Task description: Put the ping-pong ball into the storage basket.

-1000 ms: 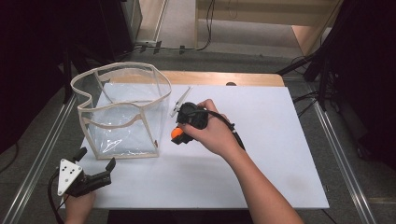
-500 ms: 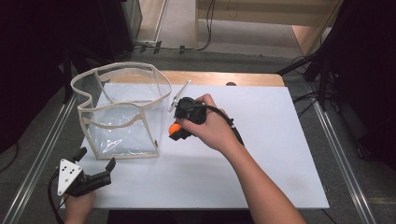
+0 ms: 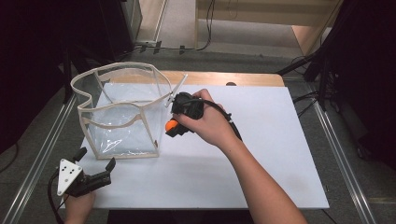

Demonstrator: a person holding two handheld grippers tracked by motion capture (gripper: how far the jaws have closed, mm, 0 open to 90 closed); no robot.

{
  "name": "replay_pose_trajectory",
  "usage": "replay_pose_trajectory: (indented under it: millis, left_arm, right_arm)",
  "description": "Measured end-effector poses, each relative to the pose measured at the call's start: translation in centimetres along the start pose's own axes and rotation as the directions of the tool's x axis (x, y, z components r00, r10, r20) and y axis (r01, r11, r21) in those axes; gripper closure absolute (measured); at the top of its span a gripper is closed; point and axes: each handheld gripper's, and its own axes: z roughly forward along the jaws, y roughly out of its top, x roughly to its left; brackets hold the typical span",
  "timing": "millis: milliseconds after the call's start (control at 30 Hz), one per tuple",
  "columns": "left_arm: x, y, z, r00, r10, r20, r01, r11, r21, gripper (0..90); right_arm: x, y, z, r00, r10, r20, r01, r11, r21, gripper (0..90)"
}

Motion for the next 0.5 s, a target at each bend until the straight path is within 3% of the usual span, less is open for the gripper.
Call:
replay_pose_trajectory:
  millis: [433, 500]
  left_arm:
    - [0.0, 0.0, 0.0, 1.0, 0.0, -0.002, 0.0, 1.0, 0.0, 0.0]
    - [0.0, 0.0, 0.0, 1.0, 0.0, -0.002, 0.0, 1.0, 0.0, 0.0]
  right_arm:
    - [-0.1, 1.1, -0.9, 0.9997, -0.019, -0.014, 0.019, 1.0, 0.0, 48.0]
    - [-0.2, 1.2, -1.1, 1.0, -0.005, -0.004, 0.005, 1.0, -0.004, 48.0]
